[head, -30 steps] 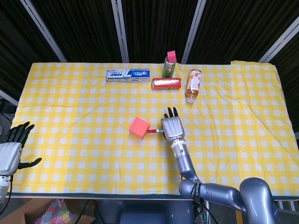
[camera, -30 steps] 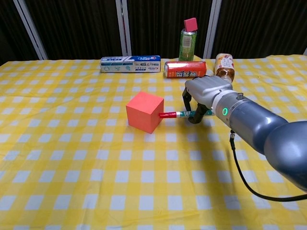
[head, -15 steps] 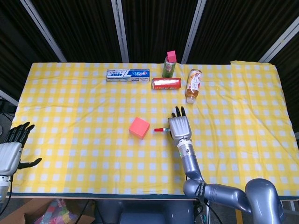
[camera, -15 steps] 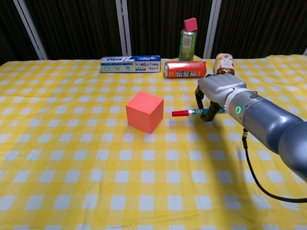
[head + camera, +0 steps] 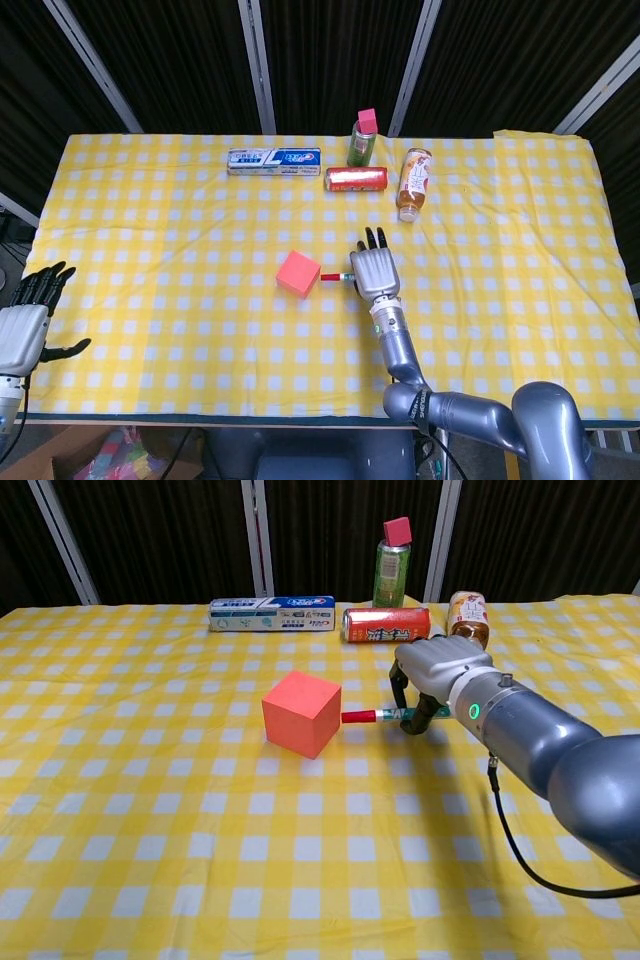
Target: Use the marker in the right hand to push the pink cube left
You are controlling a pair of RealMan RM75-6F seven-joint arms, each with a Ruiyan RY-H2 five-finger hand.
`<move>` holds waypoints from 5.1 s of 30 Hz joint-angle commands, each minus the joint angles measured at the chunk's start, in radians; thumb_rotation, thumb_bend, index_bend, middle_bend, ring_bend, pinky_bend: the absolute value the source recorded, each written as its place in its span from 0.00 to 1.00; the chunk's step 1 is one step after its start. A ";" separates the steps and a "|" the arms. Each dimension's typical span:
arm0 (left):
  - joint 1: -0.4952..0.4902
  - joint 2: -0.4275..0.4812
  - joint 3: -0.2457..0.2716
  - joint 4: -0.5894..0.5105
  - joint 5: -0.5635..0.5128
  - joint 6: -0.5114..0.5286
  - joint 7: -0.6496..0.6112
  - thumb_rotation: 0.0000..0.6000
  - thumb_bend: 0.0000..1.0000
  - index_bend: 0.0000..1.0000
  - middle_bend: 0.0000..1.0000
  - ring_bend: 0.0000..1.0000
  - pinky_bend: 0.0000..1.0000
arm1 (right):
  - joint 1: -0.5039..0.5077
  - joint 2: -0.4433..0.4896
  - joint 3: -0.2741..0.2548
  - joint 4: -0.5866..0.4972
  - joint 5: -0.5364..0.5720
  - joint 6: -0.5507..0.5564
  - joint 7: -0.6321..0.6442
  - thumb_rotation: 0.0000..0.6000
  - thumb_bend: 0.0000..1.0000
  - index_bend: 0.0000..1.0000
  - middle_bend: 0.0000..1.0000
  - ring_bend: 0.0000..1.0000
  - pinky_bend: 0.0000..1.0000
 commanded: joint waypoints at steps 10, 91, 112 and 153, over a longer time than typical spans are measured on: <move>-0.003 0.007 -0.002 -0.001 -0.006 -0.009 -0.019 1.00 0.00 0.06 0.00 0.00 0.03 | 0.058 -0.063 0.038 0.060 0.006 -0.027 -0.016 1.00 0.45 0.74 0.31 0.02 0.06; 0.006 0.014 0.013 -0.024 -0.004 -0.007 -0.006 1.00 0.00 0.07 0.00 0.00 0.03 | -0.130 0.203 -0.069 -0.287 -0.079 0.178 -0.032 1.00 0.45 0.74 0.31 0.02 0.06; 0.003 0.007 0.010 -0.021 -0.006 -0.009 0.007 1.00 0.00 0.07 0.00 0.00 0.03 | -0.183 0.216 -0.097 -0.094 -0.040 0.031 0.092 1.00 0.45 0.65 0.31 0.02 0.06; 0.029 -0.047 0.013 0.072 0.095 0.107 0.028 1.00 0.00 0.00 0.00 0.00 0.03 | -0.661 0.742 -0.354 -0.427 -0.665 0.609 0.514 1.00 0.43 0.00 0.00 0.00 0.00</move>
